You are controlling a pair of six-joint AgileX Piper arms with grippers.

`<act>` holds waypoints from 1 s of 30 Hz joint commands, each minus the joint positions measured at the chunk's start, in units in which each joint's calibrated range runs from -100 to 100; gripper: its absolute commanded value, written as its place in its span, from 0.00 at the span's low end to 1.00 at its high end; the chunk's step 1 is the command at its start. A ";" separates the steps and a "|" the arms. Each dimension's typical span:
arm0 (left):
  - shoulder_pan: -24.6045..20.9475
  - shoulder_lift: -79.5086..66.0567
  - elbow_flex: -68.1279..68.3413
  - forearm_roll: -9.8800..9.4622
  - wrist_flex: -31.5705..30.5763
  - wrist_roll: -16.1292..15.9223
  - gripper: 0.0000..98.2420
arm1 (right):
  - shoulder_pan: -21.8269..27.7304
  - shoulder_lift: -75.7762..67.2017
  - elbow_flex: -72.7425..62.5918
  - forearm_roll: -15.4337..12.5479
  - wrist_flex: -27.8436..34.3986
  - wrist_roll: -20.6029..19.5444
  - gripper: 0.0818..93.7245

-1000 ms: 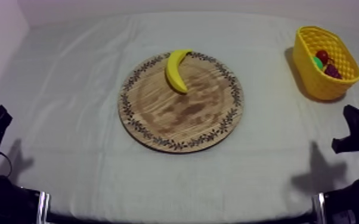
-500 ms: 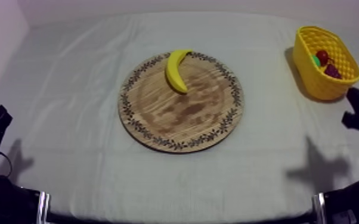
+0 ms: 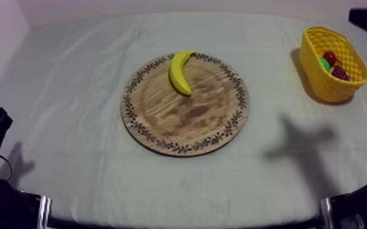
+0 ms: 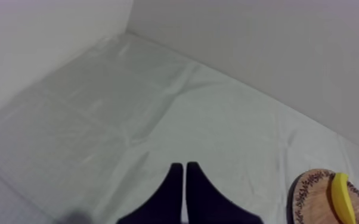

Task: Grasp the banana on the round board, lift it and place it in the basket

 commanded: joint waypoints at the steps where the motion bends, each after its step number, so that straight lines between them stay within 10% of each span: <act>1: -0.02 0.04 0.00 0.03 0.00 0.02 0.00 | 3.92 11.15 -16.46 -4.49 6.64 1.79 0.01; 11: -0.02 0.04 0.00 0.03 0.00 0.03 0.00 | 3.78 35.87 -37.90 -6.34 16.84 1.19 0.01; 30: -0.02 0.04 0.00 0.03 0.00 0.03 0.00 | -11.87 51.70 -42.49 2.44 17.23 -8.26 0.01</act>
